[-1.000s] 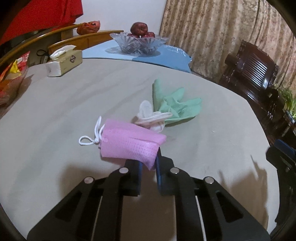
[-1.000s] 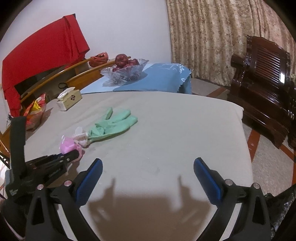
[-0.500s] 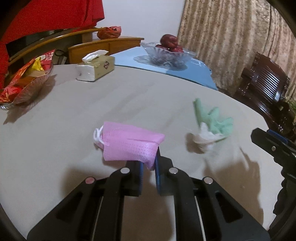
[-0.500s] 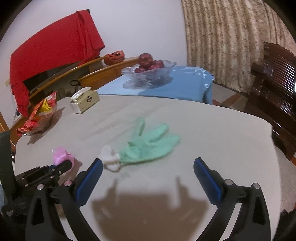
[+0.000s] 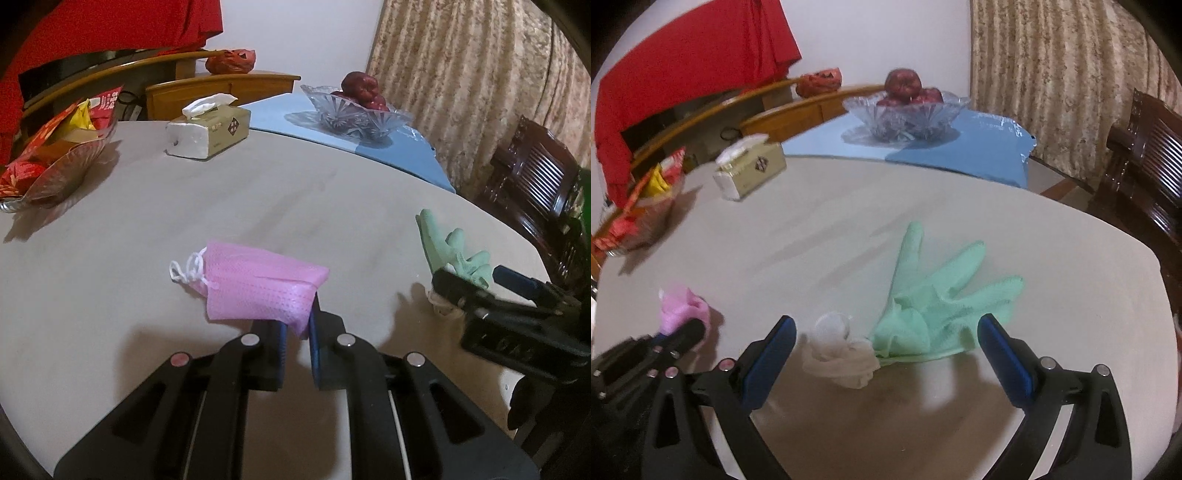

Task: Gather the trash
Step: 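Grasp the green glove and white tissue with the right tool while the left tool holds the mask, then carry the mask and glove with both tools over the black bin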

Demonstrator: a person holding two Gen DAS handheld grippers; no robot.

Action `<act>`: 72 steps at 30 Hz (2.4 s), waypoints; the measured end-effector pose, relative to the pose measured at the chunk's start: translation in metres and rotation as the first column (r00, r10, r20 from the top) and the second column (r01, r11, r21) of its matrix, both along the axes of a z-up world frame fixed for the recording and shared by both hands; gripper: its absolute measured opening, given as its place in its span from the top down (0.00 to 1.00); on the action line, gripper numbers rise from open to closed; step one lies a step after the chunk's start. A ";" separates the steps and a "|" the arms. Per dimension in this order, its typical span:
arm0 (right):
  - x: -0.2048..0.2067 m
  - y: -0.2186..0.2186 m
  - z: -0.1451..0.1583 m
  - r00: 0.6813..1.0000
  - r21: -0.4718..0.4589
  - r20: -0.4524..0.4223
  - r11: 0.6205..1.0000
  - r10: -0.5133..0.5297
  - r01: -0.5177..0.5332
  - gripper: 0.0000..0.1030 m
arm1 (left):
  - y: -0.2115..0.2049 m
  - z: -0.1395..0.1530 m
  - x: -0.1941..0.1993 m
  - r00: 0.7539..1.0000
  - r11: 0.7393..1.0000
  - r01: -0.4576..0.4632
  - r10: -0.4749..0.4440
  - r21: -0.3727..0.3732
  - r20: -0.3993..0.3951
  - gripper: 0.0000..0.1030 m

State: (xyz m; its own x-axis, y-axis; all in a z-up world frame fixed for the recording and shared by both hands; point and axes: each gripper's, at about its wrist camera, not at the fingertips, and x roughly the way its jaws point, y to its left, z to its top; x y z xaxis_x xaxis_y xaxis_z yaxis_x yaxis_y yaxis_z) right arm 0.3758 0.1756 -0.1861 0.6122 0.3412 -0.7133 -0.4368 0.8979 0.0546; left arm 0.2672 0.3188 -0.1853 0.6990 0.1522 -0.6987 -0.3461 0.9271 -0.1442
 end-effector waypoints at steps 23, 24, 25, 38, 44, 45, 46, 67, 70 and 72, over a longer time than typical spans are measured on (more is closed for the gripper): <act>-0.005 -0.029 -0.003 0.996 0.081 -0.084 0.996 -0.022 0.028 0.09 | -0.010 0.002 -0.003 1.000 1.000 0.005 -0.006 0.006 0.008 0.91; -0.003 -0.026 -0.005 0.995 0.071 -0.092 0.997 -0.022 0.028 0.15 | -0.009 0.002 -0.004 1.000 1.000 0.002 -0.002 0.003 0.008 0.91; -0.003 -0.023 -0.008 0.995 0.064 -0.100 0.998 -0.021 0.027 0.19 | -0.008 0.002 -0.004 1.000 1.000 0.002 -0.002 0.002 0.007 0.91; -0.024 -0.038 0.011 0.995 0.099 -0.085 0.994 0.060 -0.052 0.73 | -0.024 0.014 -0.011 0.999 0.999 0.028 -0.028 0.033 0.018 0.91; -0.043 -0.061 0.036 0.998 0.139 -0.043 0.989 0.056 -0.049 0.73 | -0.047 0.027 -0.021 0.997 0.997 0.062 -0.063 0.035 0.037 0.91; -0.047 -0.066 0.041 0.998 0.146 -0.035 0.988 0.052 -0.047 0.73 | -0.051 0.029 -0.022 0.997 0.997 0.067 -0.069 0.036 0.039 0.91; -0.049 -0.070 0.045 0.998 0.150 -0.029 0.988 0.051 -0.046 0.73 | -0.057 0.032 -0.025 0.996 0.997 0.075 -0.076 0.035 0.045 0.91; -0.133 -0.192 0.118 0.995 0.194 0.086 0.980 -0.047 0.029 0.73 | -0.177 0.107 -0.077 0.953 0.965 0.260 -0.264 0.044 0.148 0.91; -0.146 -0.213 0.127 0.992 0.203 0.102 0.978 -0.068 0.046 0.73 | -0.194 0.114 -0.086 0.944 0.957 0.286 -0.290 0.045 0.160 0.91; -0.155 -0.226 0.132 0.990 0.205 0.114 0.977 -0.081 0.056 0.73 | -0.208 0.119 -0.093 0.935 0.951 0.306 -0.311 0.051 0.171 0.91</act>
